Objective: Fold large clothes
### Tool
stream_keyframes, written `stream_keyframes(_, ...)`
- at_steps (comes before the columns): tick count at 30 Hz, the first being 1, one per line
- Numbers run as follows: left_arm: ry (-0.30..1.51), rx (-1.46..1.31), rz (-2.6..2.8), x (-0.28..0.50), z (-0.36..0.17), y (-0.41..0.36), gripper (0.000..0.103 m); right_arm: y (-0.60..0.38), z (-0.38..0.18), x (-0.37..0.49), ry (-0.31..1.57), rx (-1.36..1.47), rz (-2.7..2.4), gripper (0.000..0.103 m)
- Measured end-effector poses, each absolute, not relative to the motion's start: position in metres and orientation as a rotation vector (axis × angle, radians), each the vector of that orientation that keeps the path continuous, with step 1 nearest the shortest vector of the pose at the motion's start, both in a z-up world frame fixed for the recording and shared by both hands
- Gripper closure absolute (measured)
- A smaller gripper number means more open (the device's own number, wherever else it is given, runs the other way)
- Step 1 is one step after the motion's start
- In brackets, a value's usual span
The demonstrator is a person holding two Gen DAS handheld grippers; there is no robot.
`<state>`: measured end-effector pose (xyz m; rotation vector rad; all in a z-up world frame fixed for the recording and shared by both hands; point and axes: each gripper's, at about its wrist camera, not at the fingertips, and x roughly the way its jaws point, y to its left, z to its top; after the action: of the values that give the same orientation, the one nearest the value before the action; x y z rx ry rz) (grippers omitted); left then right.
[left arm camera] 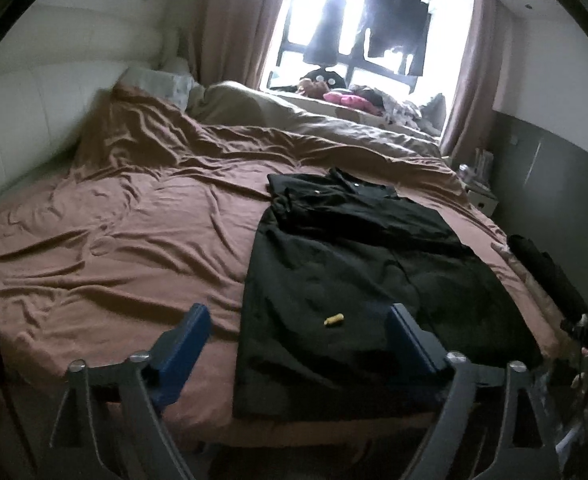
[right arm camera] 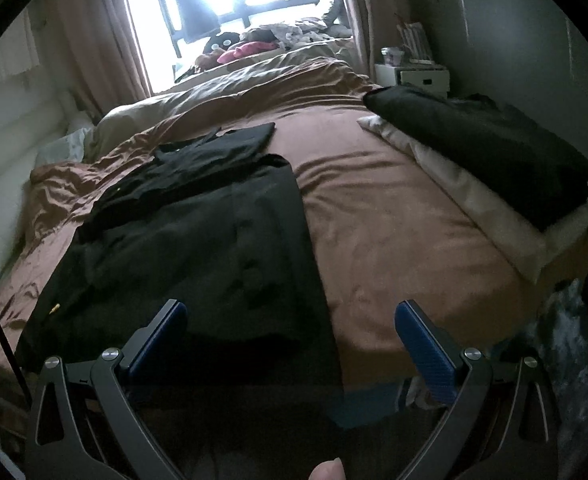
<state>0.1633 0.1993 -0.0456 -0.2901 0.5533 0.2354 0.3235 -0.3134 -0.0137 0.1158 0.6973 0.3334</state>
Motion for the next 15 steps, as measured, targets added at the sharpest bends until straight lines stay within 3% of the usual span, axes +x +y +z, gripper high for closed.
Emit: stream_keyframes(15,0.640,-0.410,0.212,0.124,-0.112,0.224,0.008,-0.344,-0.044,0.297,0.742,0.191,0.365,0.000)
